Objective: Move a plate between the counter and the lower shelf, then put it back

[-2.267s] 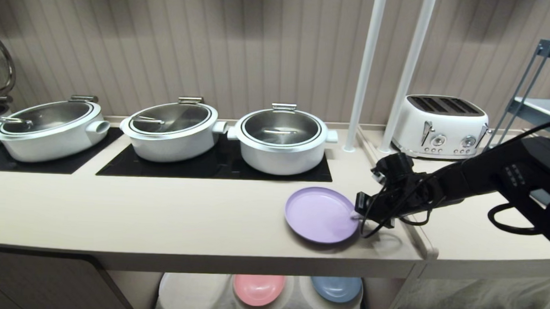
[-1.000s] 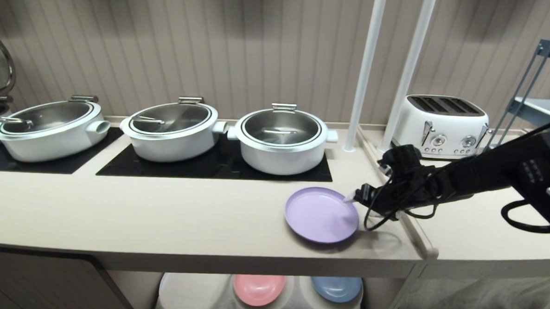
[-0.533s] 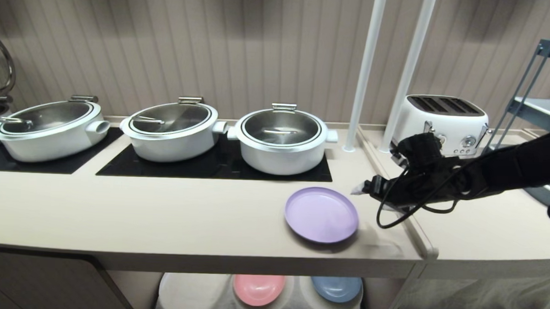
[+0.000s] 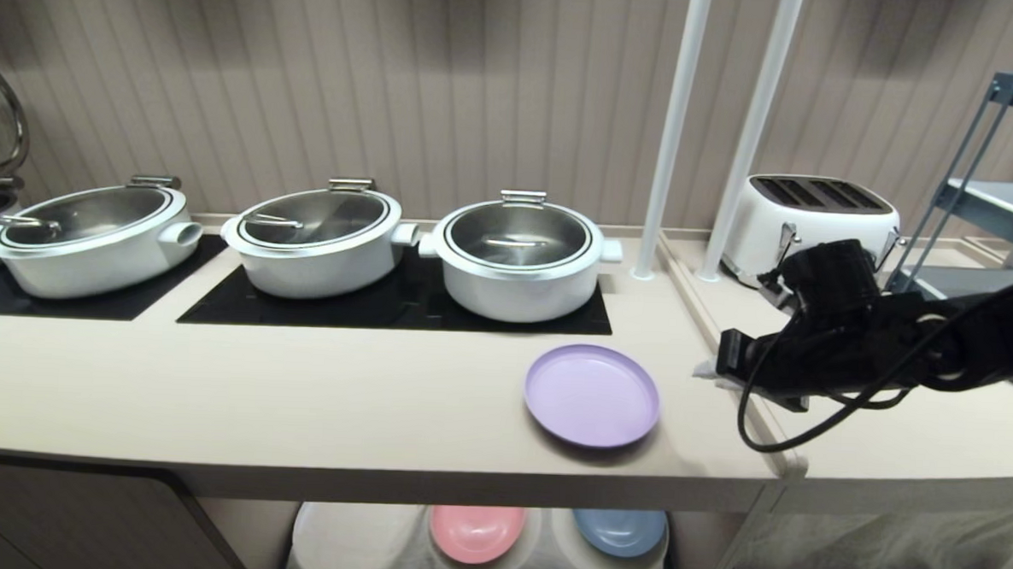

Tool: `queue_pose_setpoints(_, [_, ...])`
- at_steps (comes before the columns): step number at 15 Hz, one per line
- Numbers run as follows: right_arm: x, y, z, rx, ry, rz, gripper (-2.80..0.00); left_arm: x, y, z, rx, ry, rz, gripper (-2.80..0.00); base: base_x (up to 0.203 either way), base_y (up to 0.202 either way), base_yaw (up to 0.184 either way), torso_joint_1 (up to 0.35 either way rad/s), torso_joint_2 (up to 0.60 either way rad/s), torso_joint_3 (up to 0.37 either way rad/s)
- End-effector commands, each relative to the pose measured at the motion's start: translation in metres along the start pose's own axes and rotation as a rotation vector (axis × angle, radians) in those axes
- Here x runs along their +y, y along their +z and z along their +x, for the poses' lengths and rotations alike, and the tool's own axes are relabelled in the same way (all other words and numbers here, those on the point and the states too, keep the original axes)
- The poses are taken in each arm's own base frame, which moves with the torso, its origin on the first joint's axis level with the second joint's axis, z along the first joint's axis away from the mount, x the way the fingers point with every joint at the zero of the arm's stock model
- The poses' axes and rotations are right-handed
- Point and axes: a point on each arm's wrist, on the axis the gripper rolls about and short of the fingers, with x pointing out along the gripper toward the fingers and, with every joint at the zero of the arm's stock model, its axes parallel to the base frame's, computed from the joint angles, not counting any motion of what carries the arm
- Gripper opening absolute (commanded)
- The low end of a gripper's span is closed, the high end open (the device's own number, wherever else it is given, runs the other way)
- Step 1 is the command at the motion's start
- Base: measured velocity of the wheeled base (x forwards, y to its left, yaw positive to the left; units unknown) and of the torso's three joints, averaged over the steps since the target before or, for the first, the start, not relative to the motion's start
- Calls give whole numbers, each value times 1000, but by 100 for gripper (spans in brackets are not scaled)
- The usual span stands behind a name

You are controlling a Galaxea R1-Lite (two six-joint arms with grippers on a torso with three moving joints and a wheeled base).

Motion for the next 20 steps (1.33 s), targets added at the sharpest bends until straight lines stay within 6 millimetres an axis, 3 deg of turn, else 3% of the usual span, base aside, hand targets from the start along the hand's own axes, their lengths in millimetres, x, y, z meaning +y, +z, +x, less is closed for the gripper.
queue_pose_setpoints(1, [4, -1, -23, -37, 18, -4, -280, 0, 0, 0, 0, 0, 0, -280, 0, 0, 0, 0, 0, 0])
queue_pose_setpoints(6, [-5, -20, -62, -104, -38, -102, -280, 0, 0, 0, 0, 0, 0, -280, 0, 0, 0, 0, 0, 0])
queue_pose_setpoints(13, [-30, -42, -124, -384, -117, -248, -280, 0, 0, 0, 0, 0, 0, -280, 0, 0, 0, 0, 0, 0])
queue_pose_setpoints(17, [-64, -103, -151, -470, -190, -343, -280, 0, 0, 0, 0, 0, 0, -280, 0, 0, 0, 0, 0, 0])
queue_pose_setpoints(20, [-78, -149, -176, -579, -213, -377, -280, 0, 0, 0, 0, 0, 0, -280, 0, 0, 0, 0, 0, 0])
